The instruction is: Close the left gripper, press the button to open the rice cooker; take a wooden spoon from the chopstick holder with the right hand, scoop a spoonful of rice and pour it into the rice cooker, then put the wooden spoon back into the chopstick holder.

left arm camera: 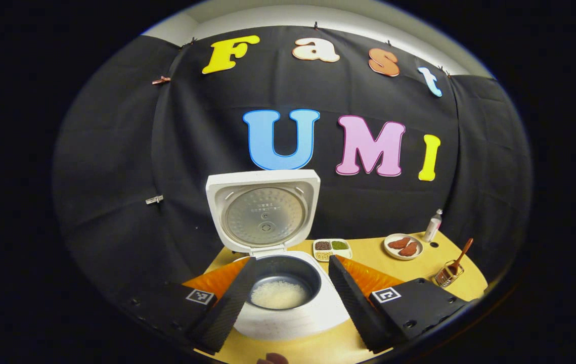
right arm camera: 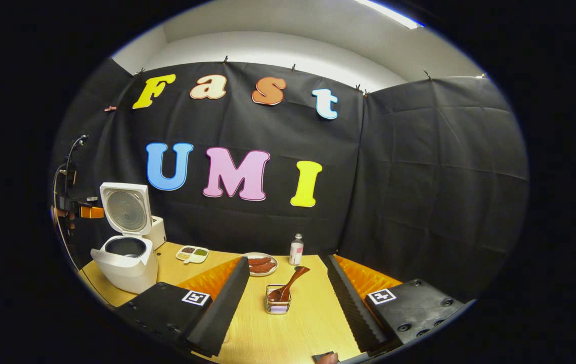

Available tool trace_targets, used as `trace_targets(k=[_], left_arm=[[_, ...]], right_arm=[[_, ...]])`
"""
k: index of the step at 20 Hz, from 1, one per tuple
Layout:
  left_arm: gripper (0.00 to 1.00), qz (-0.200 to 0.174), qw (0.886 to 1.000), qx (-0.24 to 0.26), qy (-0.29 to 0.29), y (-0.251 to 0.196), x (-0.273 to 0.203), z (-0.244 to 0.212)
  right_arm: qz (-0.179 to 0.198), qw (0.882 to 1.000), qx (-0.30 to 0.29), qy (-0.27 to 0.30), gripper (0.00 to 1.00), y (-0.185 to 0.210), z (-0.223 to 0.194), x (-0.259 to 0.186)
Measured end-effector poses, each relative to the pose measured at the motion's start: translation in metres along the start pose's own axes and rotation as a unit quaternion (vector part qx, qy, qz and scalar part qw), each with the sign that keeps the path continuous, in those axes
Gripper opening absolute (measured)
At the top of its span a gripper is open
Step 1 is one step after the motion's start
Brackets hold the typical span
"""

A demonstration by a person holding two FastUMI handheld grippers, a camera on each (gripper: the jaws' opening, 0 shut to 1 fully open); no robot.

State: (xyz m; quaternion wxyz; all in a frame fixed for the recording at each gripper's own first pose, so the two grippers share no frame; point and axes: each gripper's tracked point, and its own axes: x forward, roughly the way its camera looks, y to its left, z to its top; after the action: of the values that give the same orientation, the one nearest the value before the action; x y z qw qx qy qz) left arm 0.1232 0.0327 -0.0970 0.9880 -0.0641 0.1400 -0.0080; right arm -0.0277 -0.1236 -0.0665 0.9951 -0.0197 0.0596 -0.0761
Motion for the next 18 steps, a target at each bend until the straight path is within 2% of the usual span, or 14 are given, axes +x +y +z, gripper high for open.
trace_targets(k=[5,8,14,18], left_arm=[[0.98,-0.007,1.000,0.001,-0.025,-0.038,-0.038,0.001],[0.98,0.001,1.000,0.008,-0.017,-0.063,-0.051,-0.007],[0.98,0.021,0.999,-0.007,-0.024,-0.117,-0.068,-0.028],[0.98,0.029,0.999,0.013,-0.009,-0.141,-0.069,-0.047]], right_arm=[[0.032,0.999,0.005,0.033,0.97,-0.013,-0.037,0.047],[0.057,0.996,0.026,0.066,0.97,-0.015,-0.070,0.091],[0.079,0.985,0.087,0.125,0.98,-0.026,-0.146,0.164],[0.104,0.977,0.104,0.151,0.96,-0.022,-0.187,0.203]])
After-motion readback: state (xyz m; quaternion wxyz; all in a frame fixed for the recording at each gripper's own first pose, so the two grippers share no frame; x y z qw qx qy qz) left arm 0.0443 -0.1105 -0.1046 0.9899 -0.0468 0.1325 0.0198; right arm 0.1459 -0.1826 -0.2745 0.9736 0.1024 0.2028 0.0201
